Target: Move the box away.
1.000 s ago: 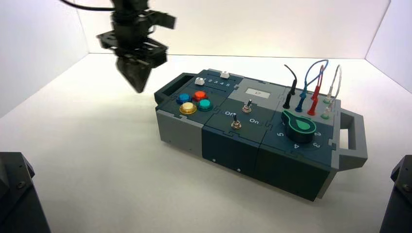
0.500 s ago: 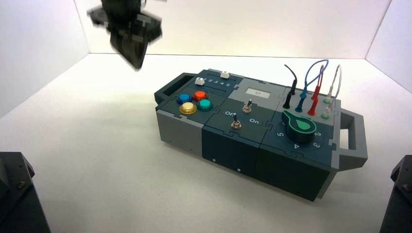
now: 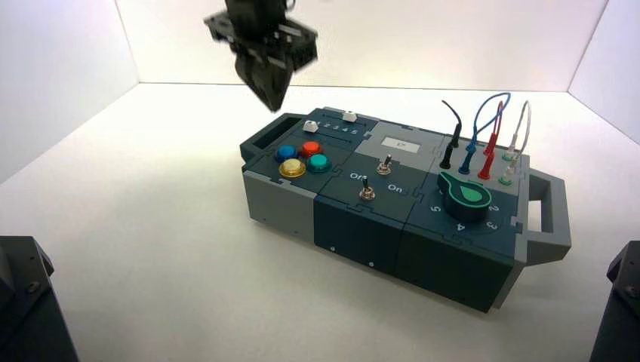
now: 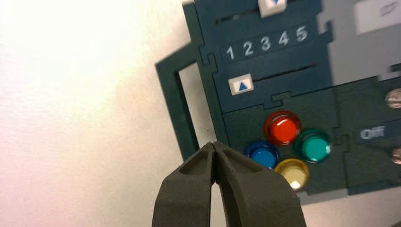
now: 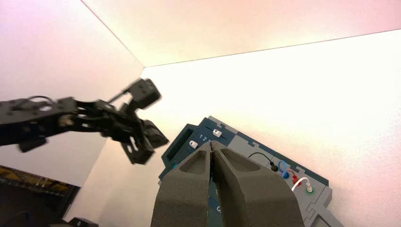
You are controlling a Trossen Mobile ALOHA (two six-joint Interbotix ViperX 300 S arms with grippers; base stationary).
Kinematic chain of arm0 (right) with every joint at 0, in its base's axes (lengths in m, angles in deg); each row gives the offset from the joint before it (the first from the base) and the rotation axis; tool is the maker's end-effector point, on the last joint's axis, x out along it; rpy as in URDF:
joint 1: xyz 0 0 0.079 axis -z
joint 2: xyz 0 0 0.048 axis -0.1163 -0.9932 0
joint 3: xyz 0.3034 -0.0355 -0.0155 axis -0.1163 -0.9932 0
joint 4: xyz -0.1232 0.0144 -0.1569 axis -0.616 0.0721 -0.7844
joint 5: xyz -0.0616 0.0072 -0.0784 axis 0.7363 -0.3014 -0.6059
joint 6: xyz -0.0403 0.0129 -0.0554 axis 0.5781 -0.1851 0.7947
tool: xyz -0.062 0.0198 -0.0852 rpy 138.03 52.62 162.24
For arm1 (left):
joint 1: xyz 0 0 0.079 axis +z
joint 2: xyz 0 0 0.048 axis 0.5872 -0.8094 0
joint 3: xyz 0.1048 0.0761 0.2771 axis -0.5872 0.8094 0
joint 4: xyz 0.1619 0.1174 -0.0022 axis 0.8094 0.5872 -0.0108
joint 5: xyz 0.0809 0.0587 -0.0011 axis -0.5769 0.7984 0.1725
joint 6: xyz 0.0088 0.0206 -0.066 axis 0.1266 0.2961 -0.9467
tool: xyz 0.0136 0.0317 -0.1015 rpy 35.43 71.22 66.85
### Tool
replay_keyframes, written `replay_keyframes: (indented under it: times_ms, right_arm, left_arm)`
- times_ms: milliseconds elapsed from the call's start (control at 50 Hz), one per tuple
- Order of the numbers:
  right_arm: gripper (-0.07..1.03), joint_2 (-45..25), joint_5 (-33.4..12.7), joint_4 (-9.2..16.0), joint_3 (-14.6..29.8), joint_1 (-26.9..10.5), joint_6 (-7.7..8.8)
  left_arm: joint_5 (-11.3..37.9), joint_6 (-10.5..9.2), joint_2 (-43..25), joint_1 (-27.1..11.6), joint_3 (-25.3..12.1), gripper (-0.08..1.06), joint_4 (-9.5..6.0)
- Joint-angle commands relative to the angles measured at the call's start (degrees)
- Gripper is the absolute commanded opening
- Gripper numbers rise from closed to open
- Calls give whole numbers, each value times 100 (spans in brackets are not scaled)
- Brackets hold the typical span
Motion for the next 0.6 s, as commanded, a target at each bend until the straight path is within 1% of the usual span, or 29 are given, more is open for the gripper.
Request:
replay_keyframes:
  times_ms: [20,160,260,340,600]
  right_arm:
    - [-2,-53,53,35,123,-18,18]
    - [-2,-26,53,53,123,-18,18]
    - [-2,-26,44,53,141,-9,18]
    - [-2,-26,44,53,158,-18,18]
    - [-2,-26,35,53,176,-18,18]
  left_arm:
    - [-70,26,-88,-26,-167,-3,70]
    - [-132,35,-255,-26,-246,-3,105]
    - [-149,97,-431,-26,-308,-3,149]
    - [-158,105,-589,-26,-343,-3,185]
    - [-193,123,-800,70,-439,-3,211]
